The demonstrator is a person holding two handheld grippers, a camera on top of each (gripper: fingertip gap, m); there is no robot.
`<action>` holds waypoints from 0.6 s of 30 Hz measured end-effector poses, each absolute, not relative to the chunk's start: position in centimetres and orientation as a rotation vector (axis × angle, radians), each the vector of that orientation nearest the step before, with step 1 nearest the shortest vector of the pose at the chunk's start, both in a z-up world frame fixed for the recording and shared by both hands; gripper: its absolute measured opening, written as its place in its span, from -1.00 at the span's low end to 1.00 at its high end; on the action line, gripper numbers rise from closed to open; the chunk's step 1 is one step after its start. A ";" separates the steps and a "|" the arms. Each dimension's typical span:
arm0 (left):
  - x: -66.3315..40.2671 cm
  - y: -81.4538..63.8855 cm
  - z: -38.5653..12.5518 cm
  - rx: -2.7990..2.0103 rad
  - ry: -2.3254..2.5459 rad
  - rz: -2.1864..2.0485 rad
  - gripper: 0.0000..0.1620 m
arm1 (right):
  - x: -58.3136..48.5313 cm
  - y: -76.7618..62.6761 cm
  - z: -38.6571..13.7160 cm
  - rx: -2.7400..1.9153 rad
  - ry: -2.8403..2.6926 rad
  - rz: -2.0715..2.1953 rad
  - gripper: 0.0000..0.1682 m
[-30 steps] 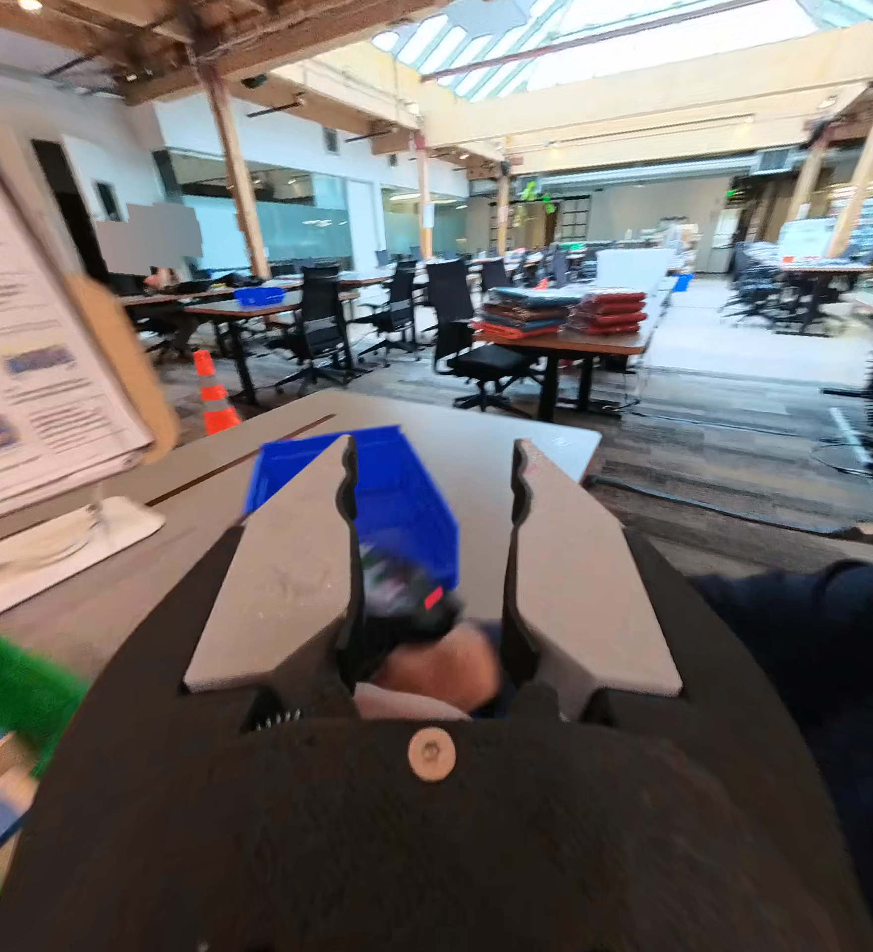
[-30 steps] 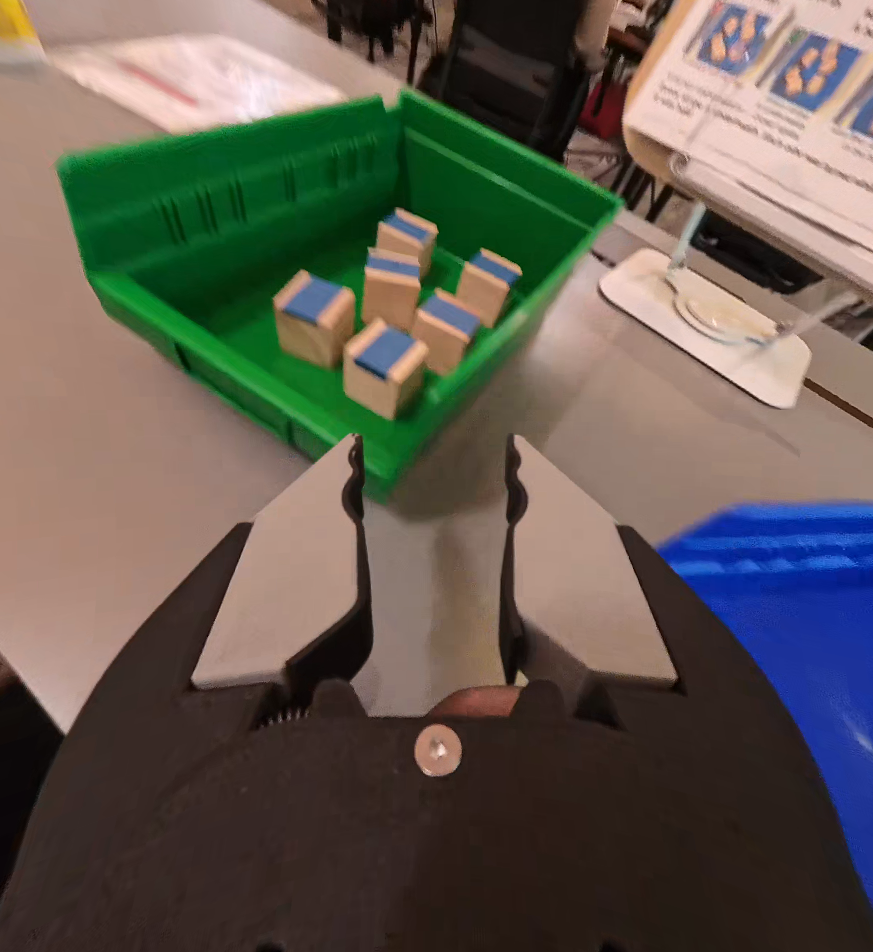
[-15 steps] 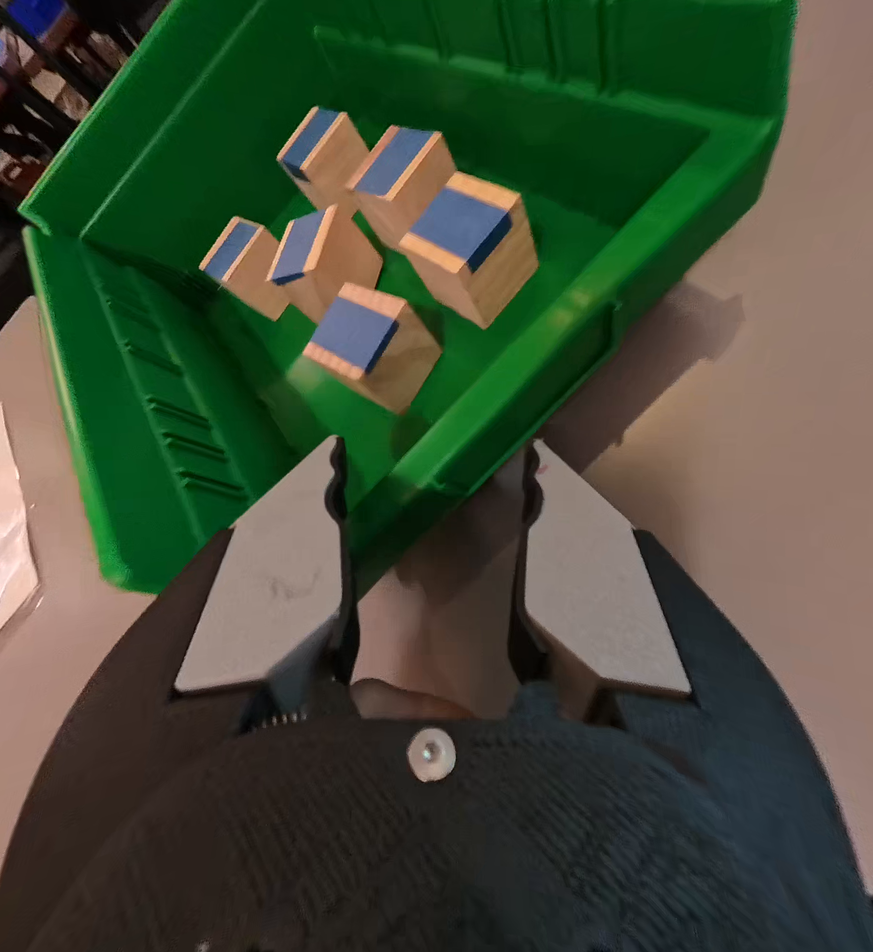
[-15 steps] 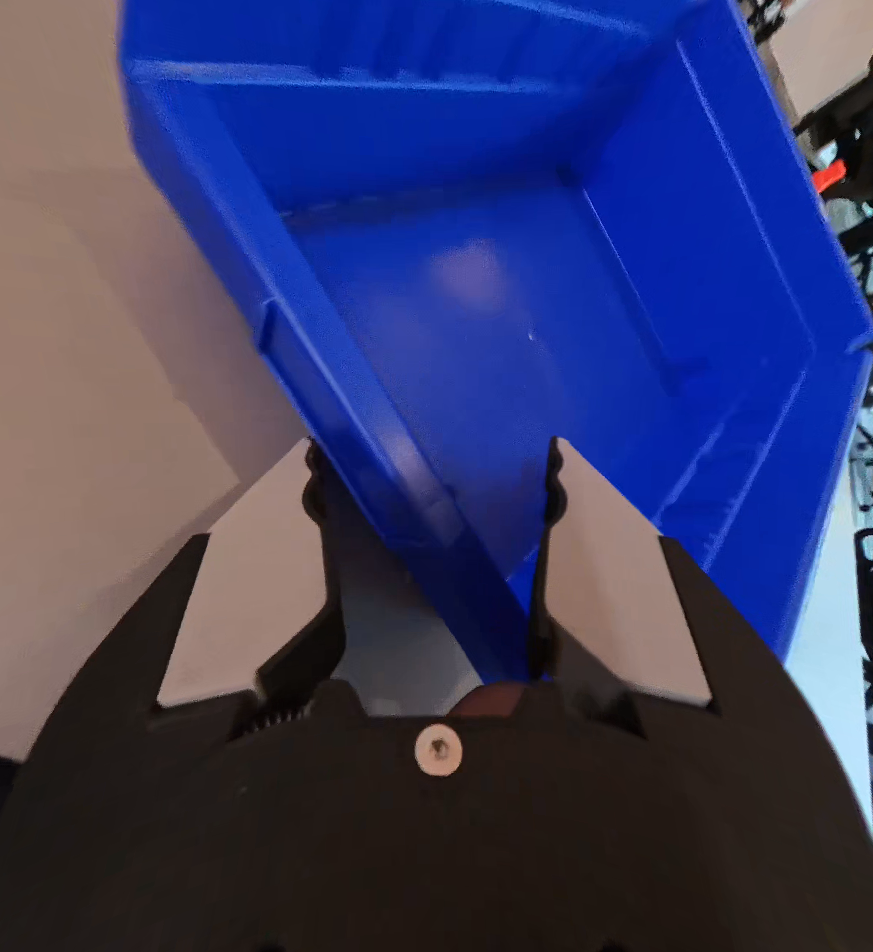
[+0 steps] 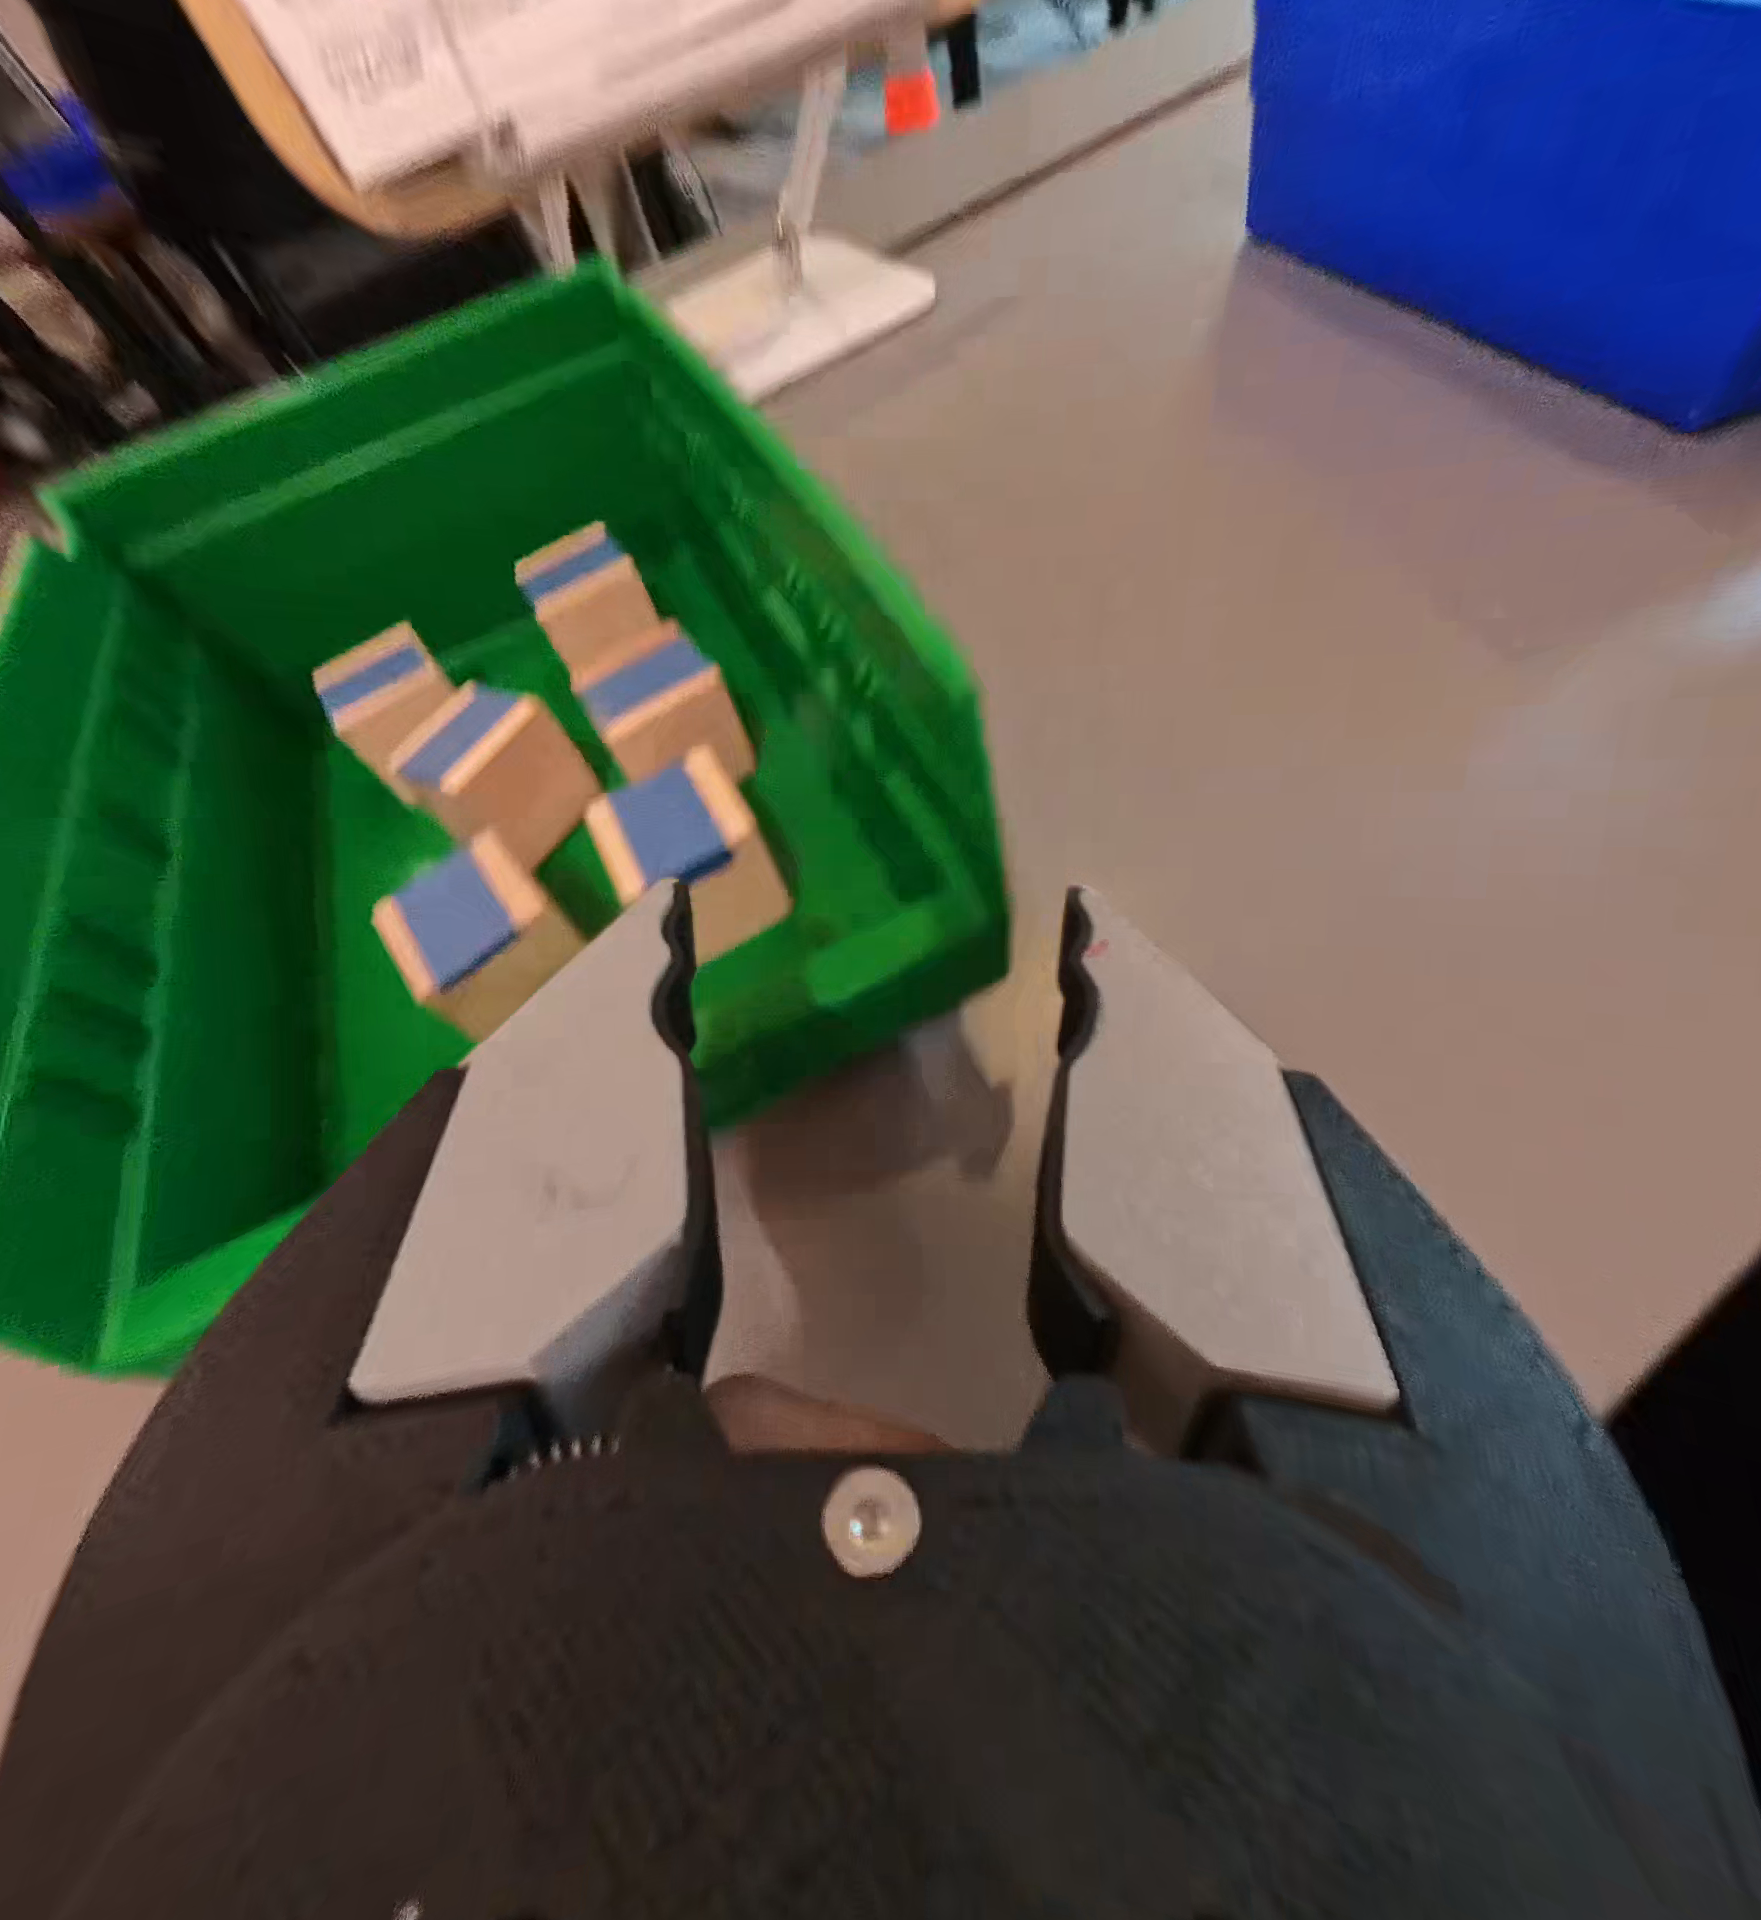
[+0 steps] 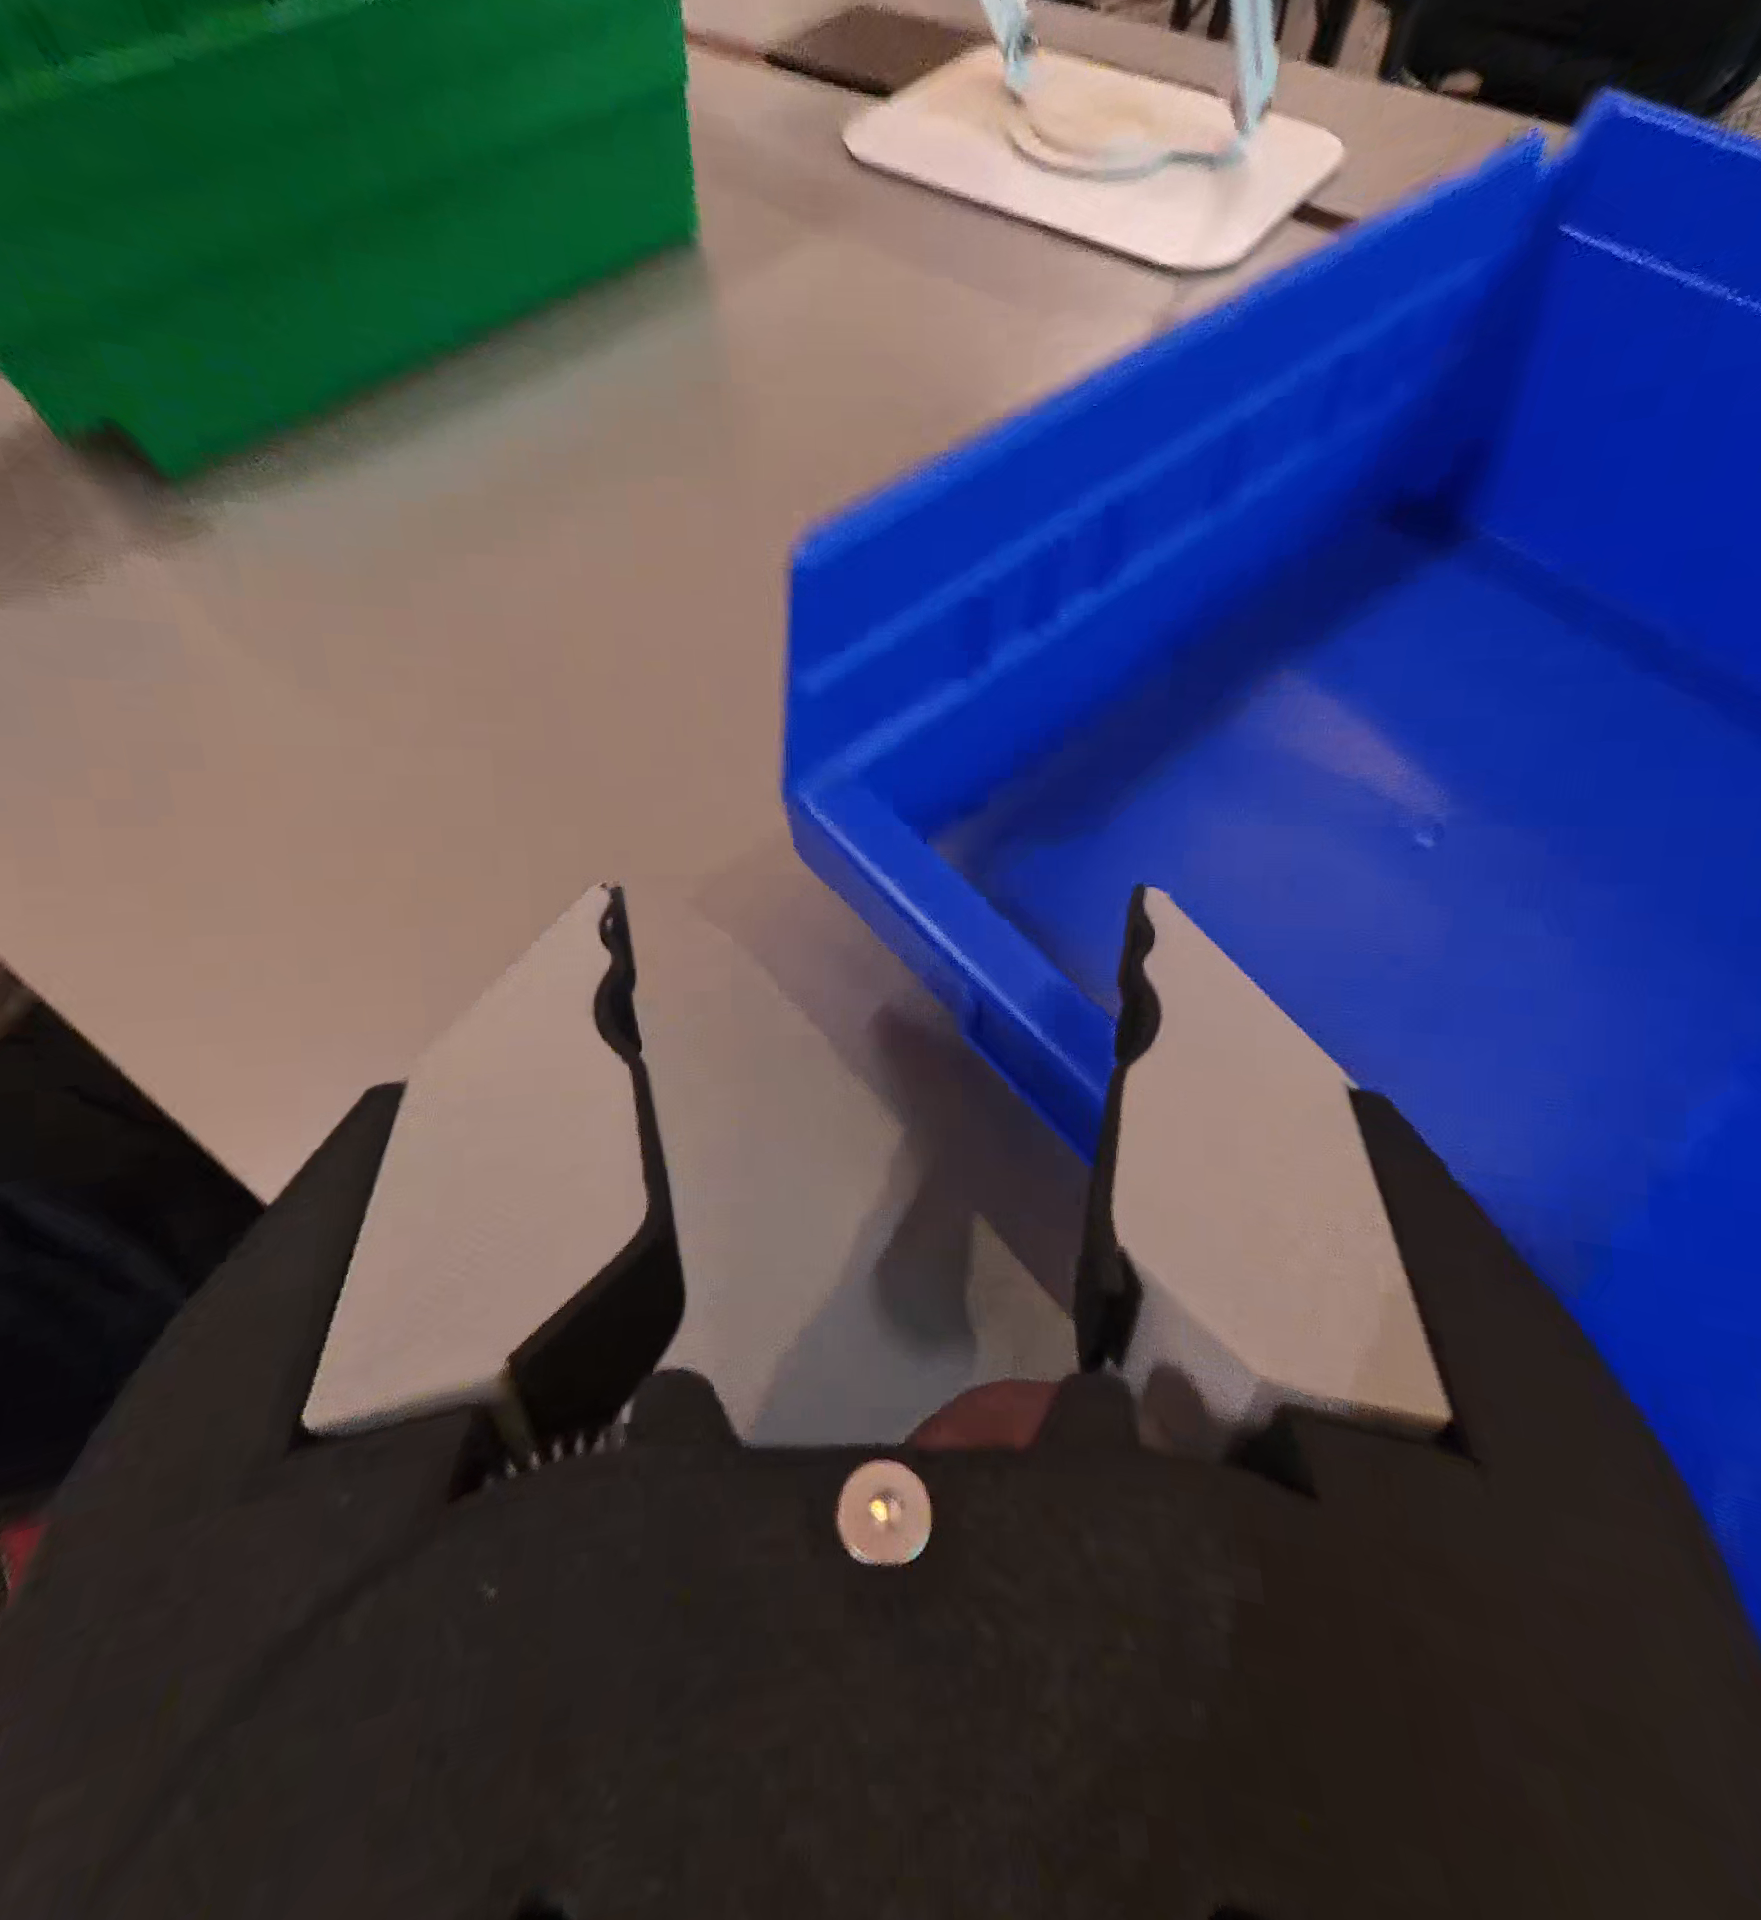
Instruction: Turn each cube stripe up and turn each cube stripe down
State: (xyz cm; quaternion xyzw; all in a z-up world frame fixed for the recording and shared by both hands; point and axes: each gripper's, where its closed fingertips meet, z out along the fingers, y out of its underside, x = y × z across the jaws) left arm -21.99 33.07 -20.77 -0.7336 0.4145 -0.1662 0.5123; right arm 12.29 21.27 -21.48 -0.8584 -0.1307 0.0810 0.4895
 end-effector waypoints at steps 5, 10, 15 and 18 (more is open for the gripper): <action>-15.6 34.2 -20.9 -1.745 0.929 -0.348 -0.28 | 10.6 27.2 -21.2 -2.038 -0.165 0.049 0.10; -17.9 38.2 -21.6 -1.743 0.845 -0.011 -0.93 | 11.4 29.5 -22.8 -2.078 -0.226 -0.146 -0.45; -22.1 39.1 -21.5 -1.817 0.729 -0.121 -0.94 | 10.8 28.6 -22.8 -2.076 -0.363 -0.081 -0.46; -24.6 39.0 -21.5 -1.841 0.647 -0.073 -0.94 | 11.1 27.2 -22.9 -2.073 -0.454 -0.013 -0.49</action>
